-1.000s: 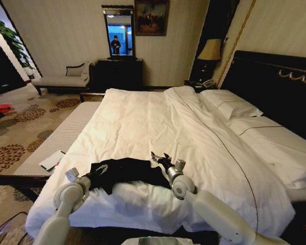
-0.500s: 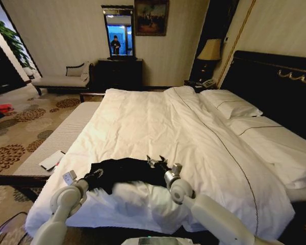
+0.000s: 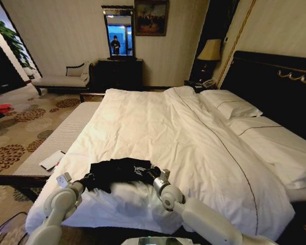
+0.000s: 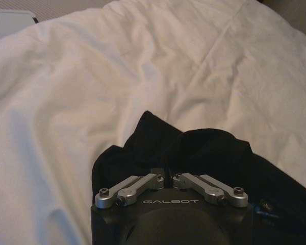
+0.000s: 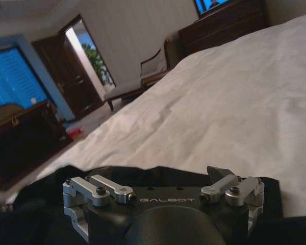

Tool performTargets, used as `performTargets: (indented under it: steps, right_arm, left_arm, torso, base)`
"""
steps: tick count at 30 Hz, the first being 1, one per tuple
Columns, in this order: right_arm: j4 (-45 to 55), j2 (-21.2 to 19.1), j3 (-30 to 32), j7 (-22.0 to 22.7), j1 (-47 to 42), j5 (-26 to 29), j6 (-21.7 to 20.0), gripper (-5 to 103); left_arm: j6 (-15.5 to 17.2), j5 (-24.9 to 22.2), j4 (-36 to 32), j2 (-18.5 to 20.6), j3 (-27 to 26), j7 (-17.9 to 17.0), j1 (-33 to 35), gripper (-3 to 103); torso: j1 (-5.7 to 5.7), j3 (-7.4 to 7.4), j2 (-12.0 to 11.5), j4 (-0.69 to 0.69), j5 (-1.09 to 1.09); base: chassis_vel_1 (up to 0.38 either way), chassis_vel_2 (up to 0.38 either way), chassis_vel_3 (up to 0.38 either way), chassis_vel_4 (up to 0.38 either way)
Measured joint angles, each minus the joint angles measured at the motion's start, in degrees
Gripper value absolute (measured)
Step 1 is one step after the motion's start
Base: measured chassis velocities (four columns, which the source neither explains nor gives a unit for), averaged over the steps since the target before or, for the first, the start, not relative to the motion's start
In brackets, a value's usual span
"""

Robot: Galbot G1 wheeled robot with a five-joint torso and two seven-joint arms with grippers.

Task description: Fold the clothes on the bed.

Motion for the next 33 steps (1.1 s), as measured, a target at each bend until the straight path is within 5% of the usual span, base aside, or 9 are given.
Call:
performTargets:
  steps: [13, 19, 21, 33]
  right_arm:
    - [-2.92, 1.12, -5.58, -1.58, 0.58, -1.57, -3.40, 102]
    - [-2.37, 0.90, -6.42, -3.70, 0.06, -1.29, -2.73, 78]
    - [-2.36, 0.80, -6.45, -4.09, -0.05, -1.28, -2.42, 78]
    - [-1.14, -1.24, -4.32, -11.71, -0.99, -0.54, 4.34, 28]
  left_arm:
    - [0.14, -0.77, 0.35, 0.18, -0.17, -0.80, -1.09, 3]
    - [0.27, -0.77, 0.83, 0.30, -0.38, -0.80, -1.29, 3]
    - [0.27, -0.76, 0.86, 0.30, -0.39, -0.80, -1.34, 3]
    - [0.26, -0.79, 0.34, 0.70, -0.97, -0.77, -2.21, 3]
  torso:
    - [0.00, 0.00, 0.00, -0.02, 0.00]
    - [0.00, 0.00, 0.00, -0.02, 0.01]
    - [0.00, 0.00, 0.00, -0.02, 0.01]
    - [0.00, 0.00, 0.00, -0.02, 0.01]
  base:
    - [0.000, 0.000, 0.000, 0.000]
    - [0.000, 0.000, 0.000, 0.000]
    - [0.000, 0.000, 0.000, 0.000]
    - [0.000, 0.000, 0.000, 0.000]
